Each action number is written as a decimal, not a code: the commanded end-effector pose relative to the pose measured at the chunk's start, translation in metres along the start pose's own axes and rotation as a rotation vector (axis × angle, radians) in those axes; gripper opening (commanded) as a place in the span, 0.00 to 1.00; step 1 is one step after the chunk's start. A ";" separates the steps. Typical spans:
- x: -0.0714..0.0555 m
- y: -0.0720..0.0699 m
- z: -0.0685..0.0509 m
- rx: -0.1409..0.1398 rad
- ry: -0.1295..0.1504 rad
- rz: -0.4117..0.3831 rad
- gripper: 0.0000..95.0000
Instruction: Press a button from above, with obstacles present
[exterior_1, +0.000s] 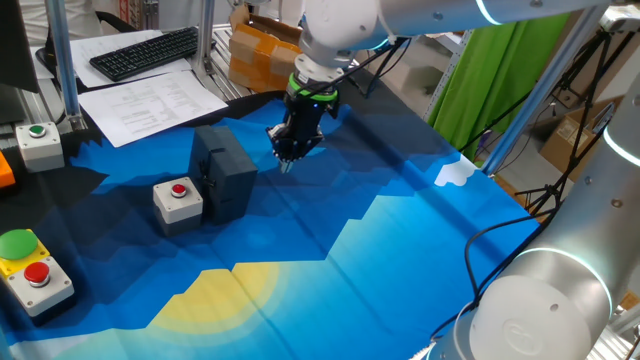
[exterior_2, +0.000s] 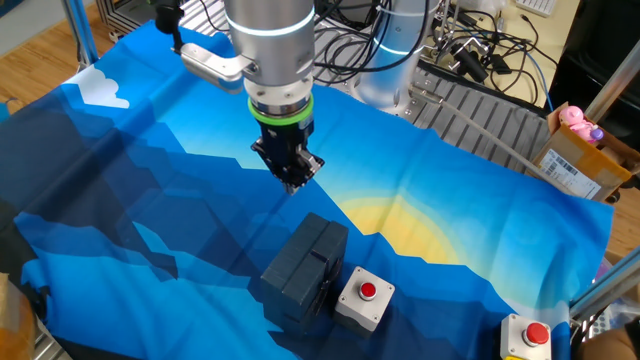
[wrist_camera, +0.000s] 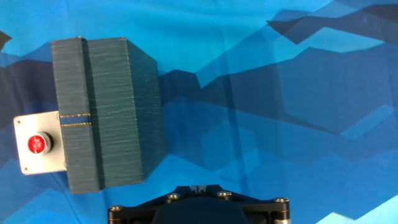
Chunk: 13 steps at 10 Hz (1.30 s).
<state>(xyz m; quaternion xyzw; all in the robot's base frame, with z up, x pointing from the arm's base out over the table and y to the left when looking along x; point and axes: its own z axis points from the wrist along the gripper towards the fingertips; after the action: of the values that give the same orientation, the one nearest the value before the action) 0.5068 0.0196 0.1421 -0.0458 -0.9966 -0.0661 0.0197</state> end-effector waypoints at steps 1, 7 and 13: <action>-0.006 0.001 0.005 0.001 -0.008 0.006 0.00; -0.038 0.030 -0.014 0.001 0.035 0.066 0.00; -0.037 0.110 -0.048 -0.026 0.061 0.185 0.00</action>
<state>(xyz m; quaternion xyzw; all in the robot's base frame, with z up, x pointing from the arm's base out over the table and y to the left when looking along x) 0.5576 0.1157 0.2010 -0.1330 -0.9863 -0.0789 0.0580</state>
